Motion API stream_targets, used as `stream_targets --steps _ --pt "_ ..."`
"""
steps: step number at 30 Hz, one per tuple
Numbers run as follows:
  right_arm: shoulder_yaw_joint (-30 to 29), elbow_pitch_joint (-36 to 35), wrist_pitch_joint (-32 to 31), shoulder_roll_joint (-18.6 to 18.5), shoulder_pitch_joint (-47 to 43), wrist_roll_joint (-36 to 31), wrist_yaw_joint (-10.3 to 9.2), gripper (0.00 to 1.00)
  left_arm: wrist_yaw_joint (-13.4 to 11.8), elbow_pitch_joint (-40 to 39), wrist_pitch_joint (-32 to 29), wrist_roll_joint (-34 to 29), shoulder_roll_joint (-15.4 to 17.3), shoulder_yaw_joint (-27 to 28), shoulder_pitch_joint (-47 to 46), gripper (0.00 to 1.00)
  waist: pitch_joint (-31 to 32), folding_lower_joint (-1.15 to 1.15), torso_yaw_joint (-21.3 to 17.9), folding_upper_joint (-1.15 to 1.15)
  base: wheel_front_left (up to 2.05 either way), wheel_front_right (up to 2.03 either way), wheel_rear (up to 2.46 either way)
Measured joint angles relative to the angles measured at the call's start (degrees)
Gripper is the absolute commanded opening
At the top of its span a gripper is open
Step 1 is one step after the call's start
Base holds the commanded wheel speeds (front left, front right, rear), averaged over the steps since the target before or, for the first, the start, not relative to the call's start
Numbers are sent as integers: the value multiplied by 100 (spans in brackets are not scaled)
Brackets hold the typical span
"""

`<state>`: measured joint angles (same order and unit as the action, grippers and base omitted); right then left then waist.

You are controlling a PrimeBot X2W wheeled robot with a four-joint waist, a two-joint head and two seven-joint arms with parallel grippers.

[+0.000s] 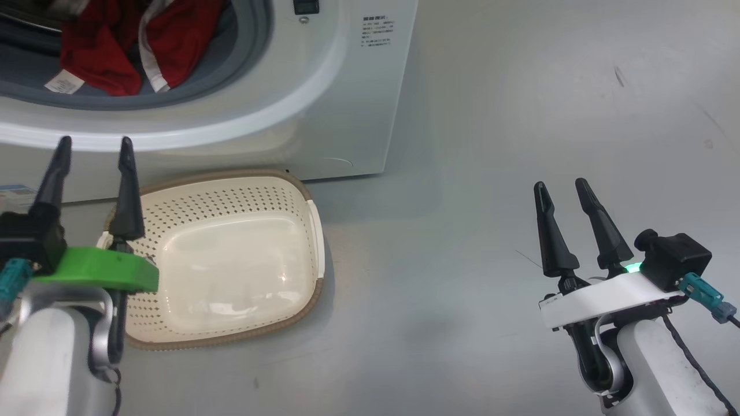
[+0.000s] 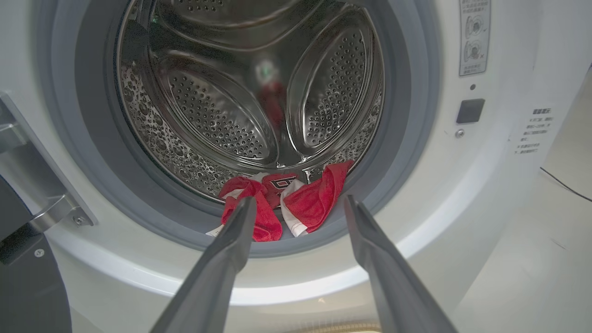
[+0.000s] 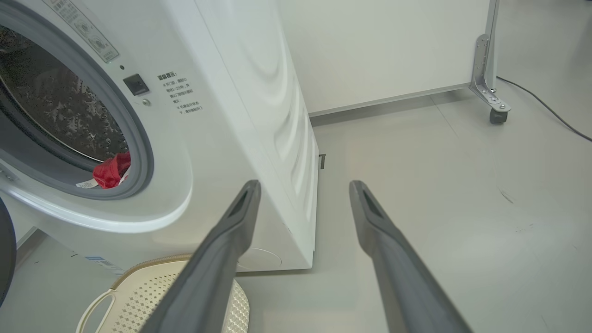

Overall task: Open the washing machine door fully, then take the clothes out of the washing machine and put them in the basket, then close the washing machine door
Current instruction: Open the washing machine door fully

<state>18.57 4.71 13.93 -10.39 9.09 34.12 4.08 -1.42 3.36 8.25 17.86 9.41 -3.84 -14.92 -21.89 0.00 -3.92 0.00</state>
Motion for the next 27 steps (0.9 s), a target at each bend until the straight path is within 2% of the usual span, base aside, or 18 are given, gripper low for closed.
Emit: stream_targets --steps 11,17,27 --pt "34 22 2 188 292 -1 90 100 -283 493 -888 -452 644 253 -1286 100 -716 0 -542 0 0 0 0" --pt "67 75 3 300 460 -1 135 100 -289 912 -1421 -776 1055 232 -1887 100 -1046 0 -796 0 0 0 0" --pt "74 168 9 404 726 -9 190 100 -361 1812 -2135 -1096 1526 336 -2733 100 -1510 0 -1090 0 0 0 0"
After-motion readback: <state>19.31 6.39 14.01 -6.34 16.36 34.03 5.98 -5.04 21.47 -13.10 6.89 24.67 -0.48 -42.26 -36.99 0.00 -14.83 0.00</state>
